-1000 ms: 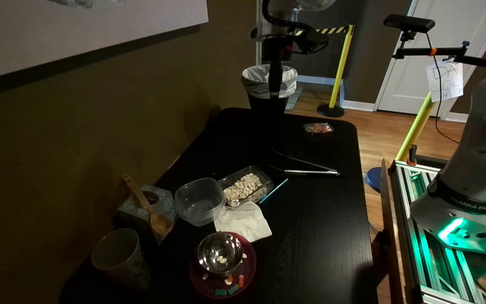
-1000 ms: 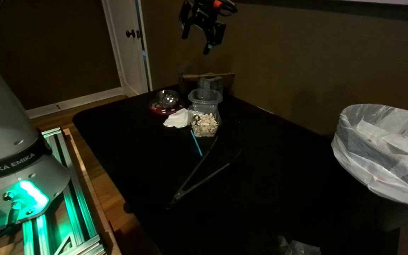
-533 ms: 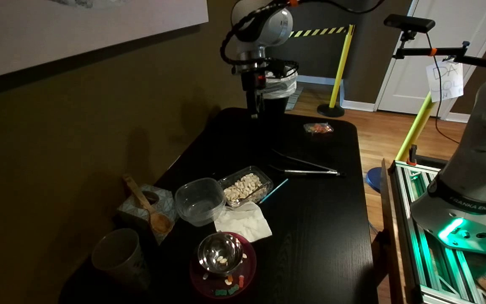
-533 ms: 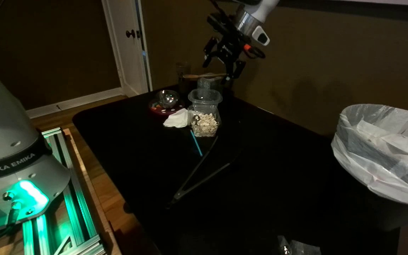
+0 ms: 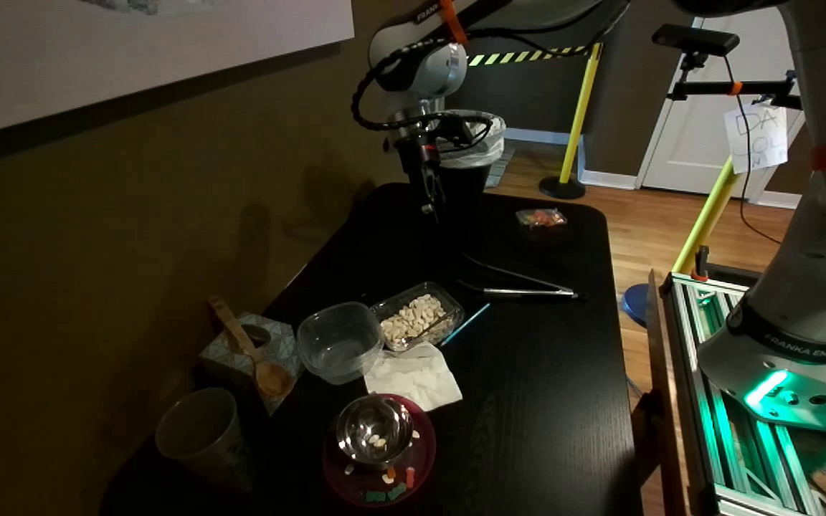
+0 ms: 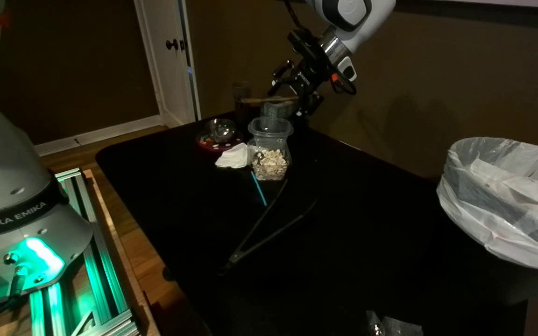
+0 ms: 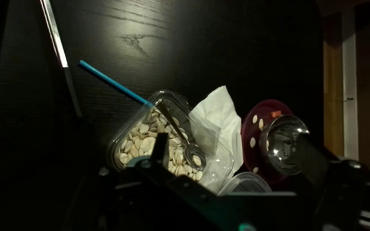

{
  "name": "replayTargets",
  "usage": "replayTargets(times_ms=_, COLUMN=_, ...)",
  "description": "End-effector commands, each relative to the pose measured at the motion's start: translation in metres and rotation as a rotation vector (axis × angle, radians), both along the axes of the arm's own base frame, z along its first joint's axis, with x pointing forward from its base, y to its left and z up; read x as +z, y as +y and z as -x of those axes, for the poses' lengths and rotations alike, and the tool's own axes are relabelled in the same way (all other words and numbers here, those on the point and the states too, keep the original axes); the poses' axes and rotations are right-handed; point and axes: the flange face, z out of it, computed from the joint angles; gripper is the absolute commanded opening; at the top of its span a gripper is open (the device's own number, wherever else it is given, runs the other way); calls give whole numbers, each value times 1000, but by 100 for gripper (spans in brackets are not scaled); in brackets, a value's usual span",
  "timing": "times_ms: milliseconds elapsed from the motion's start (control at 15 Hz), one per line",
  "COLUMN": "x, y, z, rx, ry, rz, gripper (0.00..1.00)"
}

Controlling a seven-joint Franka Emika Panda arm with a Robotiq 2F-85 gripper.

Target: Use the spoon to move some of the white objects to the silver bowl

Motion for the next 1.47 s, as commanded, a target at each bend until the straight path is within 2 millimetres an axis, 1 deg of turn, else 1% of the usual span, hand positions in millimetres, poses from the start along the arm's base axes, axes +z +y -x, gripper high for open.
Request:
replayTargets(times_ms=0, x=-29, y=-8, z=-11, rx=118, ry=-47, rz=-89, gripper=100)
replayTargets(times_ms=133, x=-51, y=-12, z=-17, rx=180, ry=-93, rz=-179, gripper=100)
replayTargets(times_ms=200, x=-66, y=-12, z=-19, rx=196, ry=-101, rz=-212, gripper=100)
replayTargets(times_ms=267, x=-77, y=-11, z=-20, rx=214, ry=-114, rz=-237, gripper=100)
replayTargets(times_ms=333, x=-93, y=-6, z=-22, rx=222, ry=-122, rz=-252, gripper=100)
replayTargets(times_ms=467, x=-122, y=14, z=-23, rx=263, ry=-139, rz=-250, gripper=100)
replayTargets(times_ms=533, x=-129, y=19, z=-24, rx=268, ry=-173, rz=-229, gripper=100)
replayTargets(times_ms=600, x=-127, y=21, z=-24, rx=271, ry=-211, rz=-191, gripper=100)
replayTargets(times_ms=667, x=-125, y=13, z=-22, rx=252, ry=-159, rz=-211, gripper=100)
replayTargets(times_ms=733, x=-131, y=19, z=-23, rx=257, ry=-164, rz=-208, gripper=100)
replayTargets(times_ms=800, x=-132, y=20, z=-23, rx=259, ry=-163, rz=-210, gripper=100)
replayTargets(times_ms=933, x=-132, y=18, z=-22, rx=259, ry=-152, rz=-186, gripper=100)
replayTargets(times_ms=1133, x=-141, y=21, z=-14, rx=310, ry=-87, rz=-212, gripper=100)
replayTargets(times_ms=1333, x=-140, y=26, z=-9, rx=348, ry=-144, rz=-202, gripper=100)
replayTargets(times_ms=1400, x=-140, y=30, z=-3, rx=417, ry=-134, rz=-196, gripper=100)
